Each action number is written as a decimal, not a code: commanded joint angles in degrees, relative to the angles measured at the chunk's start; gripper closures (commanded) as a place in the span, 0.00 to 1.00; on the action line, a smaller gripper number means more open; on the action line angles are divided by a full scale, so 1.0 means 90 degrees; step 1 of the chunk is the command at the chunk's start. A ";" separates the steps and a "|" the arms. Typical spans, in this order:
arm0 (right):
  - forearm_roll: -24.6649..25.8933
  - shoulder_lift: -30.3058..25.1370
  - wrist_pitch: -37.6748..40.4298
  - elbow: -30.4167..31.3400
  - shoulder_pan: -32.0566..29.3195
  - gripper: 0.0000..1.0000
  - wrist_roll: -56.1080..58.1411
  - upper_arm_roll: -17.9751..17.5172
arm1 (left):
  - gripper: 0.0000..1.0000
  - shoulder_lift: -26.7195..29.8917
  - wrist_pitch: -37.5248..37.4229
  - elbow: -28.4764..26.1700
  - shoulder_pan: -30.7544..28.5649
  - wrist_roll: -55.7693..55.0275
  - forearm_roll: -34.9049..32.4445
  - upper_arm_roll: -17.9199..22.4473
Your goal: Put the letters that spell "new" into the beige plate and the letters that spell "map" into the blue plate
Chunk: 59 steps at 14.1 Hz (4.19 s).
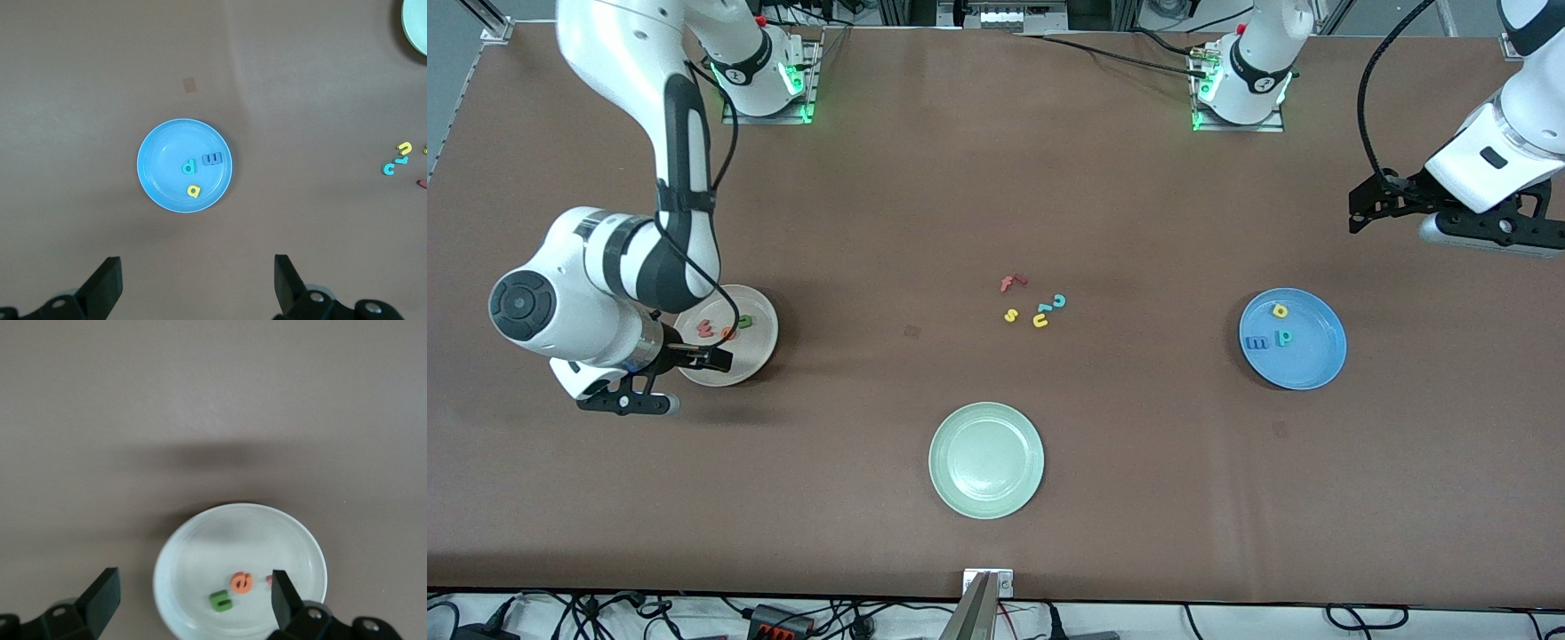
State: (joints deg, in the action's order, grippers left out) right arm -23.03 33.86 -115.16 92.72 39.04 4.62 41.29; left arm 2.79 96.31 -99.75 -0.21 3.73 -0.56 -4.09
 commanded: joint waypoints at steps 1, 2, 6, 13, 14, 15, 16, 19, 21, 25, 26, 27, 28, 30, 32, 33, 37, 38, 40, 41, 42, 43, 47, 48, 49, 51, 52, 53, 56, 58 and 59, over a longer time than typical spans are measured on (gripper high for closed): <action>0.1003 -0.1210 0.0323 0.0010 -0.1005 0.00 -0.0416 -0.1254 | 0.00 -0.0085 -0.0164 0.0204 0.0014 0.0123 0.0150 0.0015; 0.1151 -0.1436 0.0509 -0.0068 -0.1337 0.00 -0.0416 -0.1538 | 0.00 -0.0086 -0.0164 0.0204 0.0014 0.0132 0.0150 0.0015; 0.1875 -0.1925 0.1446 -0.0917 -0.3424 0.00 -0.0426 -0.3528 | 0.00 -0.0086 -0.0154 0.0204 0.0014 0.0123 0.0150 0.0015; 0.2391 -0.2882 0.2228 -0.0928 -0.4446 0.00 -0.0347 -0.3826 | 0.00 -0.0076 -0.0164 0.0204 0.0014 0.0123 0.0150 0.0015; 0.2509 -0.2912 0.2316 -0.0928 -0.4407 0.00 -0.0318 -0.3826 | 0.00 -0.0085 -0.0164 0.0204 0.0014 0.0123 0.0150 0.0015; 0.2578 -0.2990 0.2394 -0.0879 -0.4348 0.00 -0.0134 -0.3826 | 0.00 -0.0076 -0.0173 0.0204 0.0014 0.0123 0.0150 0.0015; 0.2598 -0.3039 0.2472 -0.0811 -0.4329 0.00 0.0012 -0.3826 | 0.00 -0.0085 -0.0173 0.0204 0.0014 0.0123 0.0150 0.0015; 0.2598 -0.3428 0.2279 -0.0100 -0.4319 0.00 -0.0006 -0.3816 | 0.00 -0.0086 -0.0173 0.0204 0.0014 0.0132 0.0150 0.0015; 0.2588 -0.3731 0.2083 0.0340 -0.4319 0.00 -0.0044 -0.3816 | 0.00 -0.0086 -0.0173 0.0204 0.0014 0.0123 0.0150 0.0015; 0.2647 -0.3879 0.1946 0.0528 -0.4260 0.00 -0.0133 -0.3826 | 0.00 -0.0086 -0.0173 0.0204 0.0014 0.0132 0.0150 0.0015; 0.2715 -0.3879 0.1994 0.0508 -0.4221 0.00 -0.0142 -0.3826 | 0.00 -0.0086 -0.0173 0.0204 0.0014 0.0123 0.0150 0.0015; 0.2715 -0.3870 0.2004 0.0498 -0.4221 0.00 -0.0133 -0.3826 | 0.00 -0.0086 -0.0173 0.0204 0.0014 0.0123 0.0150 0.0015; 0.2715 -0.3879 0.2034 0.0498 -0.4221 0.00 -0.0142 -0.3826 | 0.00 -0.0076 -0.0173 0.0204 0.0014 0.0123 0.0150 0.0015; 0.2706 -0.3909 0.2170 0.0508 -0.4221 0.00 -0.0152 -0.3836 | 0.00 -0.0086 -0.0173 0.0204 0.0014 0.0132 0.0150 0.0015; 0.2667 -0.3918 0.2171 0.0527 -0.4221 0.00 -0.0162 -0.3826 | 0.00 -0.0086 -0.0173 0.0204 0.0014 0.0132 0.0150 0.0015; 0.2657 -0.3909 0.2161 0.0547 -0.4231 0.00 -0.0162 -0.3826 | 0.00 -0.0076 -0.0173 0.0194 0.0014 0.0123 0.0150 0.0015; 0.2666 -0.3870 0.2170 0.0557 -0.4250 0.00 -0.0064 -0.3806 | 0.00 -0.0076 -0.0183 0.0204 0.0014 0.0123 0.0150 0.0015; 0.2676 -0.3870 0.2171 0.0557 -0.4250 0.00 -0.0055 -0.3806 | 0.00 -0.0076 -0.0183 0.0194 0.0014 0.0132 0.0150 0.0015; 0.2676 -0.3870 0.2171 0.0557 -0.4250 0.00 -0.0054 -0.3806 | 0.00 -0.0076 -0.0183 0.0204 0.0014 0.0132 0.0150 0.0015; 0.2686 -0.3860 0.2161 0.0557 -0.4260 0.00 -0.0045 -0.3806 | 0.00 -0.0085 -0.0183 0.0204 0.0014 0.0132 0.0150 0.0015; 0.2686 -0.3850 0.2151 0.0557 -0.4260 0.00 -0.0035 -0.3797 | 0.00 -0.0086 -0.0183 0.0204 0.0014 0.0123 0.0150 0.0015; 0.2686 -0.3850 0.2132 0.0557 -0.4260 0.00 -0.0035 -0.3806 | 0.00 -0.0086 -0.0183 0.0204 0.0014 0.0123 0.0150 0.0015; 0.2686 -0.3840 0.2092 0.0566 -0.4250 0.00 -0.0035 -0.3806 | 0.00 -0.0076 -0.0183 0.0204 0.0014 0.0123 0.0150 0.0015; 0.2686 -0.3811 0.2073 0.0566 -0.4250 0.00 -0.0016 -0.3806 | 0.00 -0.0076 -0.0183 0.0204 0.0014 0.0123 0.0150 0.0015; 0.2686 -0.3811 0.2073 0.0566 -0.4250 0.00 0.0004 -0.3806 | 0.00 -0.0076 -0.0183 0.0204 0.0014 0.0123 0.0150 0.0015; 0.2686 -0.3821 0.2073 0.0557 -0.4250 0.00 0.0004 -0.3806 | 0.00 -0.0085 -0.0183 0.0204 0.0014 0.0123 0.0150 0.0015; 0.2686 -0.3821 0.2073 0.0557 -0.4250 0.00 0.0004 -0.3797 | 0.00 -0.0076 -0.0183 0.0204 0.0014 0.0123 0.0150 0.0015; 0.2686 -0.3821 0.2073 0.0557 -0.4250 0.00 0.0004 -0.3806 | 0.00 -0.0076 -0.0183 0.0204 0.0014 0.0123 0.0150 0.0015; 0.2686 -0.3821 0.2053 0.0557 -0.4260 0.00 0.0004 -0.3806 | 0.00 -0.0085 -0.0183 0.0204 0.0014 0.0123 0.0150 0.0015; 0.2686 -0.3821 0.2053 0.0557 -0.4260 0.00 0.0004 -0.3797 | 0.00 -0.0076 -0.0183 0.0204 0.0014 0.0123 0.0150 0.0015; 0.2686 -0.3821 0.2053 0.0557 -0.4260 0.00 0.0004 -0.3806 | 0.00 -0.0076 -0.0183 0.0204 0.0014 0.0123 0.0150 0.0015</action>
State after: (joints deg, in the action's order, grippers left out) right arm 0.34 0.39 -96.11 96.77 0.86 3.69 7.14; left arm 2.75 95.97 -99.60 -0.12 3.73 -0.55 -4.09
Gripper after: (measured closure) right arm 0.000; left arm 0.000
